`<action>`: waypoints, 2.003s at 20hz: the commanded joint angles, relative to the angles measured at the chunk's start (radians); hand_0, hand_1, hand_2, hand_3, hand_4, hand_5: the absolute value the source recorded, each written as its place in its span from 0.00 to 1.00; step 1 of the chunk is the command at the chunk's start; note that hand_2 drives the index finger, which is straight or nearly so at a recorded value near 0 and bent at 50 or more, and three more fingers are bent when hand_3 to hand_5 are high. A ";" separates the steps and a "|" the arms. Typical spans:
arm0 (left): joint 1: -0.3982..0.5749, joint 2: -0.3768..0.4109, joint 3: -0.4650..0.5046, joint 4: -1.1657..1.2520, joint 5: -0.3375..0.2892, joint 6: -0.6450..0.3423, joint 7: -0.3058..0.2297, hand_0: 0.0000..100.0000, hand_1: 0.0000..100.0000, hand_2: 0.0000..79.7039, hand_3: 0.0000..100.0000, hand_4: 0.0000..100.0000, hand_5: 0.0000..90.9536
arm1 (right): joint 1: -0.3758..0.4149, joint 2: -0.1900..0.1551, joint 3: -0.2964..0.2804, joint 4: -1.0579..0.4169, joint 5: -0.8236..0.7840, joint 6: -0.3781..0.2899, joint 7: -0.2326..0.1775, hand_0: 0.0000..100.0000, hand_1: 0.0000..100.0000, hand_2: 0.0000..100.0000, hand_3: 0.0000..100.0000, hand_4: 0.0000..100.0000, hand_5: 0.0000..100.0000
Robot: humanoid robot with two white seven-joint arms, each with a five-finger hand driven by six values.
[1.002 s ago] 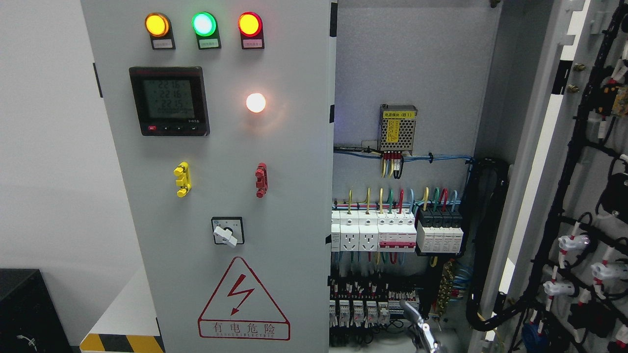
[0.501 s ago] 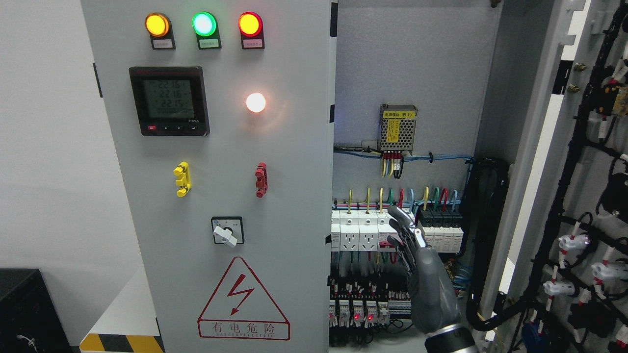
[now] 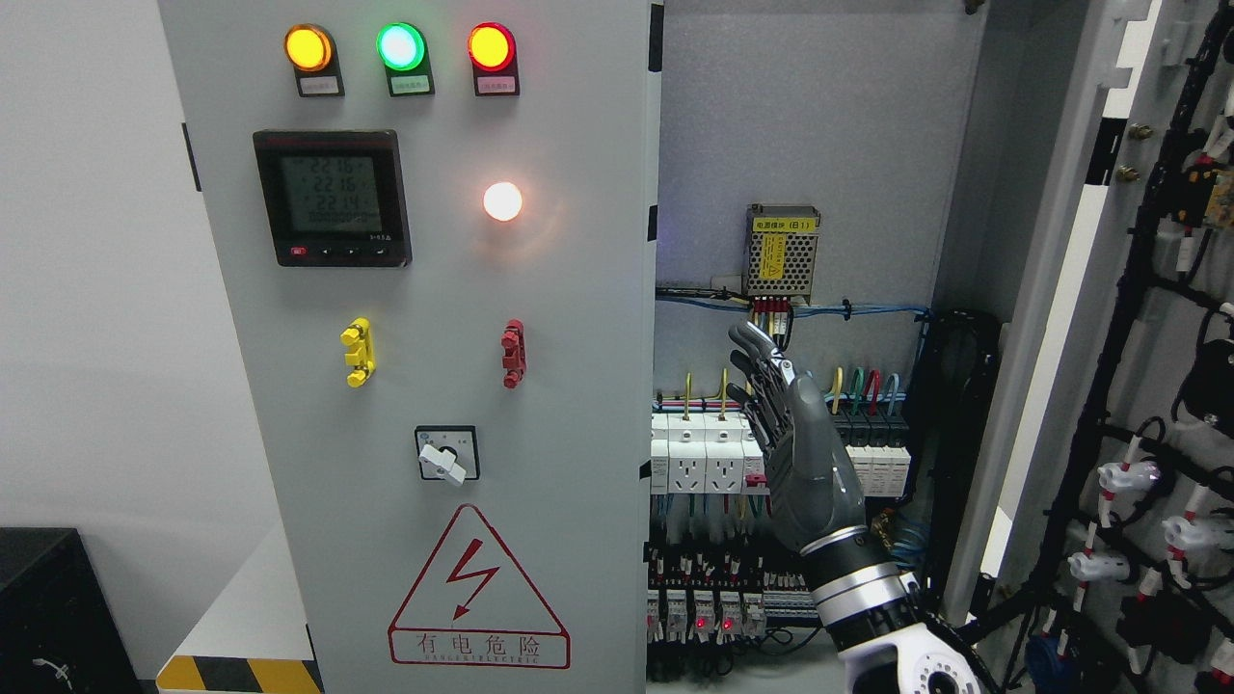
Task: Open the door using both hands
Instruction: 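Raise the right hand into the cabinet opening beside the indicator-light door, then hook the right hand fingers behind the inner edge of the indicator-light door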
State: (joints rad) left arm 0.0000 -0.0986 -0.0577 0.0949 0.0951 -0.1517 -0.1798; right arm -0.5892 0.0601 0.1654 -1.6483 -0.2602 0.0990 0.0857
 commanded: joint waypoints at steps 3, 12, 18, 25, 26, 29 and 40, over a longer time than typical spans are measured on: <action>0.015 -0.001 -0.002 0.000 0.000 0.001 0.000 0.00 0.00 0.00 0.00 0.00 0.00 | -0.080 -0.008 0.008 0.200 -0.062 0.004 0.092 0.00 0.00 0.00 0.00 0.00 0.00; 0.015 -0.001 -0.002 0.000 0.000 0.001 0.000 0.00 0.00 0.00 0.00 0.00 0.00 | -0.106 -0.026 -0.003 0.252 -0.065 0.030 0.132 0.00 0.00 0.00 0.00 0.00 0.00; 0.015 -0.001 -0.002 0.000 0.000 0.001 0.000 0.00 0.00 0.00 0.00 0.00 0.00 | -0.130 -0.029 -0.010 0.252 -0.067 0.030 0.226 0.00 0.00 0.00 0.00 0.00 0.00; 0.015 -0.001 -0.002 0.000 0.000 0.001 0.000 0.00 0.00 0.00 0.00 0.00 0.00 | -0.165 -0.031 -0.021 0.274 -0.185 0.060 0.253 0.00 0.00 0.00 0.00 0.00 0.00; 0.015 -0.001 -0.002 0.000 0.000 0.001 0.000 0.00 0.00 0.00 0.00 0.00 0.00 | -0.172 -0.031 -0.021 0.278 -0.185 0.061 0.261 0.00 0.00 0.00 0.00 0.00 0.00; 0.015 -0.001 -0.002 0.000 0.000 0.001 0.000 0.00 0.00 0.00 0.00 0.00 0.00 | -0.184 -0.031 -0.021 0.288 -0.185 0.062 0.285 0.00 0.00 0.00 0.00 0.00 0.00; 0.015 -0.001 -0.002 0.000 0.000 0.001 0.000 0.00 0.00 0.00 0.00 0.00 0.00 | -0.231 -0.026 -0.056 0.353 -0.188 0.122 0.426 0.00 0.00 0.00 0.00 0.00 0.00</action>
State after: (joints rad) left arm 0.0000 -0.0997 -0.0598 0.0950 0.0951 -0.1500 -0.1800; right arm -0.7904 0.0034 0.1402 -1.3611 -0.4429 0.2100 0.4855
